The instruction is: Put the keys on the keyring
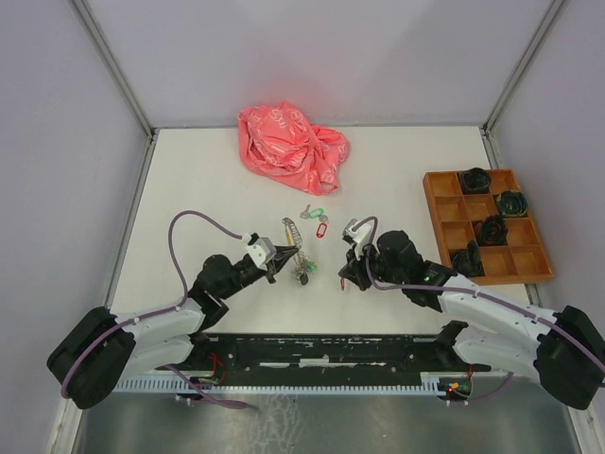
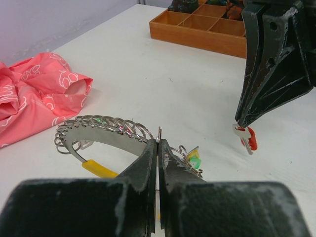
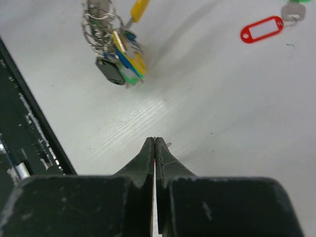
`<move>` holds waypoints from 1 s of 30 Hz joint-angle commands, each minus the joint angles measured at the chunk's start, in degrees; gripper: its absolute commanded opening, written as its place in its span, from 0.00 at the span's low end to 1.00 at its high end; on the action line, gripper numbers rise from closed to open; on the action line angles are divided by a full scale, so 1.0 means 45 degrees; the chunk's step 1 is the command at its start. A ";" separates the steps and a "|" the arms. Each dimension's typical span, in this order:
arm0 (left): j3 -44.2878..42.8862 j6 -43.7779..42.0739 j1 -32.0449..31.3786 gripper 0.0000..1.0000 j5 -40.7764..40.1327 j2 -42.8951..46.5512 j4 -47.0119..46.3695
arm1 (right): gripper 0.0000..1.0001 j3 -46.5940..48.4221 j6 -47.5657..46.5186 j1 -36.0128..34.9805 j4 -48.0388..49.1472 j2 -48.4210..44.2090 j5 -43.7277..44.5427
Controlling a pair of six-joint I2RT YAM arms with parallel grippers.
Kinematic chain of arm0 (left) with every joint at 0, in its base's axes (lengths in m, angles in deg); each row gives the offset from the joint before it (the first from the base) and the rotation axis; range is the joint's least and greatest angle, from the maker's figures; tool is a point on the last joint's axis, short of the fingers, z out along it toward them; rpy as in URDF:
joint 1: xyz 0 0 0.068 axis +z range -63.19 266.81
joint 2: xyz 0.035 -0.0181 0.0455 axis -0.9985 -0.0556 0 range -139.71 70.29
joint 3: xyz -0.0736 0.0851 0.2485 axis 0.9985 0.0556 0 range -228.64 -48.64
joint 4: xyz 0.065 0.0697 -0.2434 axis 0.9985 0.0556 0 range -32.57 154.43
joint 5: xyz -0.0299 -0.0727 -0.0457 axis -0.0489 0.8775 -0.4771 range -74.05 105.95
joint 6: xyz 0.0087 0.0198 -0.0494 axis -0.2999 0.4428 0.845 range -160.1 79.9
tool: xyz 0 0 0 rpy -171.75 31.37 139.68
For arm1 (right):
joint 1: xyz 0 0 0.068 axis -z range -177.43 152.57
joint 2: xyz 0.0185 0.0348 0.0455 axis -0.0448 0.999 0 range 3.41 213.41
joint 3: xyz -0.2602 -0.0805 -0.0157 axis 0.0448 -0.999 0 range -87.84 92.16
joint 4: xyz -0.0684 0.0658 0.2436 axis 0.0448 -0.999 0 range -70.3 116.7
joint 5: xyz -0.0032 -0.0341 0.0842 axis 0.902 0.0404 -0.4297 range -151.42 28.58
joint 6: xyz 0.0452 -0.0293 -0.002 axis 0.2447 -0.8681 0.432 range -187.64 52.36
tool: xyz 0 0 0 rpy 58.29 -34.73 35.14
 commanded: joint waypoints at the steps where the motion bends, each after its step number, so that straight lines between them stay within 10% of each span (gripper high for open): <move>1: -0.0071 -0.0108 0.0001 0.03 -0.0651 0.0228 -0.0755 | 0.01 -0.0556 0.1054 -0.0193 0.2281 0.0485 0.2831; 19: 0.0032 -0.0089 -0.0008 0.03 -0.1228 0.0409 -0.0688 | 0.01 -0.1454 0.0139 -0.0306 1.2689 0.8089 0.7452; 30: -0.0025 -0.0073 0.0000 0.03 -0.1224 0.0372 -0.0615 | 0.27 0.0275 0.0985 -0.0283 0.5819 0.5833 0.7502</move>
